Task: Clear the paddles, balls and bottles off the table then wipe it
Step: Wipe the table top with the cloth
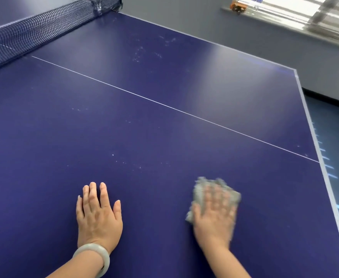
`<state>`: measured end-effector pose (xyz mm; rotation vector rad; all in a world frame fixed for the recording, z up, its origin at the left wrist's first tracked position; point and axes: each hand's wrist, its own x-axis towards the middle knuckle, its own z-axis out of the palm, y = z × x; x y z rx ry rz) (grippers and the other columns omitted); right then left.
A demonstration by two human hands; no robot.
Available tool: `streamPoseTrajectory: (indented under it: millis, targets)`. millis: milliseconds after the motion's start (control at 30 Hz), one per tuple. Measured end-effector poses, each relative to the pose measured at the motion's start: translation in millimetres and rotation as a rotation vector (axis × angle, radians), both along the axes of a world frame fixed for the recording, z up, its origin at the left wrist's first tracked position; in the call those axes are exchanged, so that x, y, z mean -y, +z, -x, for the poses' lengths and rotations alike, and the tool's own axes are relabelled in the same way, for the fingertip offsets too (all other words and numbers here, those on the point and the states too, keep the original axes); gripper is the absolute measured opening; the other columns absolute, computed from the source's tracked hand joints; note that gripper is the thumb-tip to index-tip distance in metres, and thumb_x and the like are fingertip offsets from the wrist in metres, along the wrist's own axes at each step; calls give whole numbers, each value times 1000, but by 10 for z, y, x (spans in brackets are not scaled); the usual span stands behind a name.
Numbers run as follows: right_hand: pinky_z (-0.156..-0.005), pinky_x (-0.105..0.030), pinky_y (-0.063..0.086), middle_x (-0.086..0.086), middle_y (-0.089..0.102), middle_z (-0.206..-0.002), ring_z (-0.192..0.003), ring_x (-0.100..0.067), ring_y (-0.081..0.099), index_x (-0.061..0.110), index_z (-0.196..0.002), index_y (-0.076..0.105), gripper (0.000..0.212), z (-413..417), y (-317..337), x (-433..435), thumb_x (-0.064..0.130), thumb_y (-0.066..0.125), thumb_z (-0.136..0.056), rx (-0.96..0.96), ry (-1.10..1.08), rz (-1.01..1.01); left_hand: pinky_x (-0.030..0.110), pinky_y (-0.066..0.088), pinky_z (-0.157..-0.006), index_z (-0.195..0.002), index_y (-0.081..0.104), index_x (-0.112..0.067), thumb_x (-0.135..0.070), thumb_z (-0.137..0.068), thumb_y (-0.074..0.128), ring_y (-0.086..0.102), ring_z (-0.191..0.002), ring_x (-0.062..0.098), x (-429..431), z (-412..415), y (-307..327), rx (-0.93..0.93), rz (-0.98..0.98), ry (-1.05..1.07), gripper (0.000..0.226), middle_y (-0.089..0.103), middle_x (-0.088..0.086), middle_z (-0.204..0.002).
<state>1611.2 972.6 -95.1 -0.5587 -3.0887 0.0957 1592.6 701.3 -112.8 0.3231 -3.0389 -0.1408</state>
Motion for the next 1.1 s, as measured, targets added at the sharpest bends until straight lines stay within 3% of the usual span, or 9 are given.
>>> streamPoseTrajectory:
  millis: [100, 167, 333, 433, 600, 667, 767, 900, 1100]
  targets:
    - [-114, -51, 17, 2, 23, -161, -148, -25, 21, 26, -154, 27, 65, -114, 16, 318, 52, 35, -94, 43, 550, -14, 52, 21, -117, -144, 41, 0, -45, -94, 22, 29, -143, 37, -4, 4, 7, -6, 0, 5, 71, 38, 24, -149]
    - [-112, -51, 20, 2, 23, -161, -147, -25, 24, 28, -153, 28, 62, -64, -13, 23, 52, 32, -96, 33, 600, -17, 52, 20, -118, -143, 42, 1, -45, -94, 22, 29, -143, 37, -5, 11, 15, -8, -15, 10, 71, 37, 24, -149]
    - [-120, -52, 0, 2, -4, -164, -151, -22, -4, 34, -153, -8, 62, 383, 55, -943, 54, 15, -99, 140, -195, 37, 51, 19, -118, -144, 41, 0, -44, -94, 22, 28, -144, 37, -14, 15, 39, 10, -8, 7, 69, 36, 23, -151]
    - [-119, -53, -10, 1, -12, -163, -150, -26, -11, 28, -156, -5, 66, 714, 146, -720, 55, 17, -99, 149, -392, 144, 50, 18, -119, -145, 40, -1, -45, -94, 22, 27, -144, 36, -11, 14, 35, 19, -6, 12, 70, 36, 23, -151]
    - [-118, -46, -12, 10, -6, -162, -150, -17, -12, 37, -155, 4, 64, 662, 29, 365, 58, 17, -95, 92, 461, 62, 51, 20, -117, -144, 41, -1, -45, -94, 23, 29, -144, 35, -27, 13, 56, 37, 4, 25, 69, 37, 22, -150]
    - [-119, -45, -8, 15, -9, -162, -149, -12, -15, 42, -154, 1, 60, 639, 13, 295, 59, 11, -97, 146, 613, 95, 50, 20, -117, -144, 41, -2, -45, -94, 23, 28, -144, 35, -18, 18, 56, 44, 6, 23, 69, 37, 22, -150]
    - [-120, -50, -3, 8, 5, -164, -151, -20, 3, 36, -155, 14, 62, 883, -31, -275, 57, 9, -97, 59, 275, 32, 51, 20, -117, -145, 41, -2, -45, -94, 22, 28, -144, 35, -22, 13, 54, 52, 0, 20, 69, 36, 22, -151]
    - [-119, -52, -9, 5, -5, -164, -150, -23, -7, 34, -156, 6, 63, 1576, 142, -805, 56, 24, -99, 189, -190, 198, 51, 20, -118, -145, 40, -2, -45, -94, 23, 28, -144, 36, -10, 14, 35, 45, -7, 14, 69, 36, 22, -151]
    - [-117, -56, -11, 2, -10, -164, -150, -27, -12, 30, -156, 1, 69, 2634, 240, -543, 60, 23, -98, 239, -239, 327, 51, 21, -117, -145, 39, -3, -47, -95, 18, 27, -145, 34, -3, 28, 32, 56, -11, 20, 70, 35, 21, -151]
